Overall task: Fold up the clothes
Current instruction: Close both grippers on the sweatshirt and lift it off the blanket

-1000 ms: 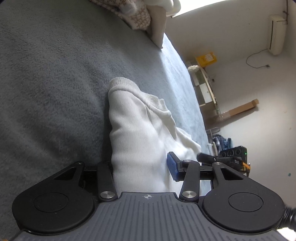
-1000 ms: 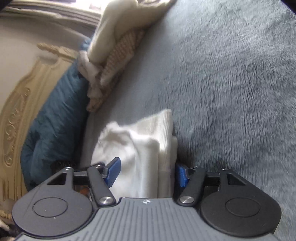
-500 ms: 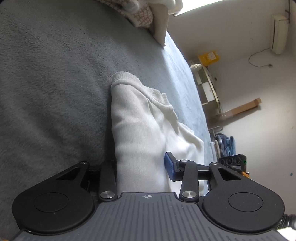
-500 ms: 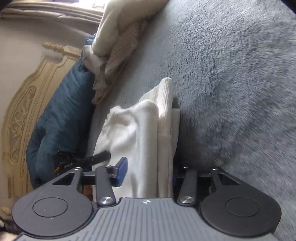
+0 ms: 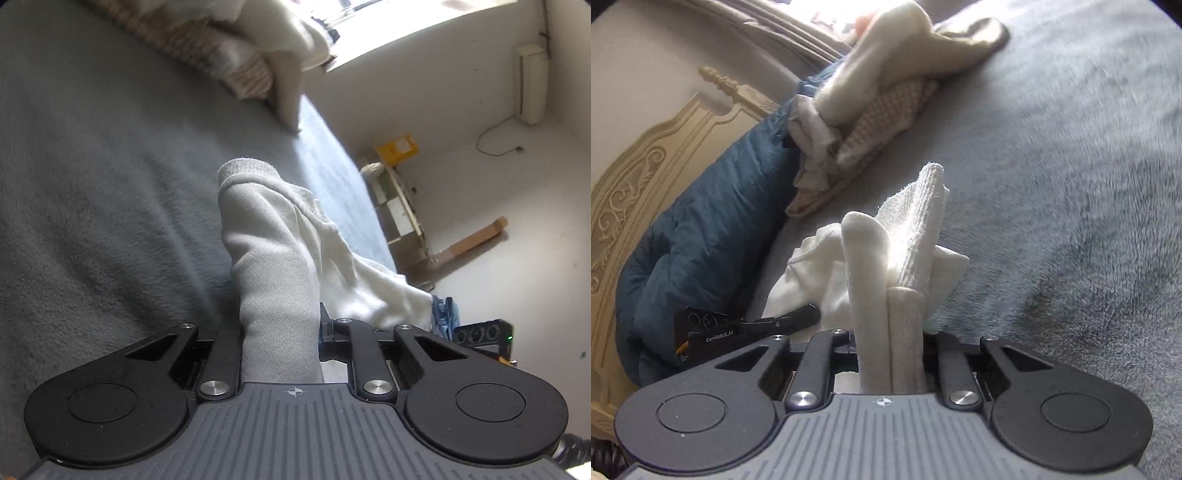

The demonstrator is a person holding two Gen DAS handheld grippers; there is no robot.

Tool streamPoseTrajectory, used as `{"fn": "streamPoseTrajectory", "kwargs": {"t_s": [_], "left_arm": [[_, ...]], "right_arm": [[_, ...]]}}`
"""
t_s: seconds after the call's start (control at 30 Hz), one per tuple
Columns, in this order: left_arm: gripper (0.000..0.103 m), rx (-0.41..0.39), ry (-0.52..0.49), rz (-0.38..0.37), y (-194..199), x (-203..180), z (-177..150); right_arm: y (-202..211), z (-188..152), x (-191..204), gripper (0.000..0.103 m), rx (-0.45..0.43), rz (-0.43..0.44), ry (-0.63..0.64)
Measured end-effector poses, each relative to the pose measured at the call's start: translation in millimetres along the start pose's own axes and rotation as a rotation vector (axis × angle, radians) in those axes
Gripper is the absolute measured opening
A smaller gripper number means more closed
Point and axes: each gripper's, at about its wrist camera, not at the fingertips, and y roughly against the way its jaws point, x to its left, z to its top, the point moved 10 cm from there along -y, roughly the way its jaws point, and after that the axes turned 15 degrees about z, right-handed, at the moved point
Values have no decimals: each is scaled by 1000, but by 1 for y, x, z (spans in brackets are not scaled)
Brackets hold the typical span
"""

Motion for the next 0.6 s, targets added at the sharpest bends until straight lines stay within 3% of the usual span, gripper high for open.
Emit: {"fn": "streamPoseTrajectory", "kwargs": {"t_s": [0.3, 0.6], "left_arm": [[15, -82, -86, -38, 37, -48, -1], [14, -125, -204, -89, 62, -116, -1]], "right_arm": [[33, -6, 48, 17, -69, 14, 73], [88, 0, 89, 17, -216, 49, 136]]}}
